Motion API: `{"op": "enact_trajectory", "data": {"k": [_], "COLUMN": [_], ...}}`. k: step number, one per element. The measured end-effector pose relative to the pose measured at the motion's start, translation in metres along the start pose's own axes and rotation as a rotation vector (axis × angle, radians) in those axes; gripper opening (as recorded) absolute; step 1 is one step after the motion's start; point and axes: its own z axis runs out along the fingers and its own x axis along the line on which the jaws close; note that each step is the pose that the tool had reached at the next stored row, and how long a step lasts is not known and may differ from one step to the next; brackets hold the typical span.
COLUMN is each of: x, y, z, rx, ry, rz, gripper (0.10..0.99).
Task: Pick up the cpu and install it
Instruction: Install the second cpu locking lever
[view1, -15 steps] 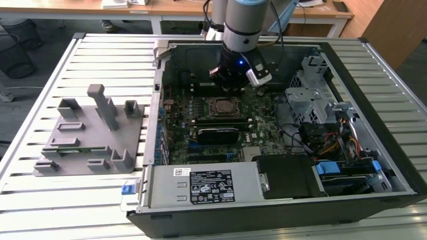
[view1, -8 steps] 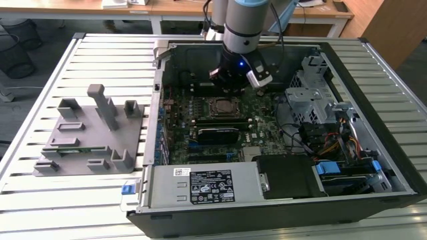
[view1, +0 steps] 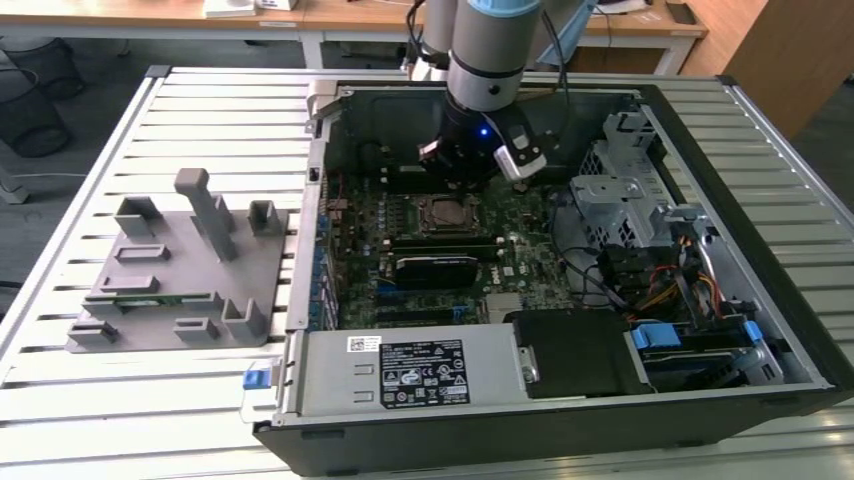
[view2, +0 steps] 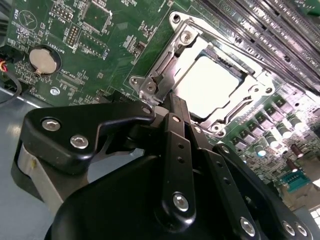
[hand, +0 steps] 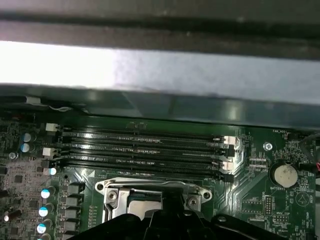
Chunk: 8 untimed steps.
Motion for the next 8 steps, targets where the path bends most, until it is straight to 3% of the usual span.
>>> {"op": "enact_trajectory", "data": {"k": [3,8], "x": [0.0001,0.0004], "y": [0.0006,0.0026], "z": [-0.0066,-0.0282], "rx": [0.000,0.000], "ry": [-0.0002,-0.0001], "rz": [0.000,0.000], "gripper": [0.106,0.106]}}
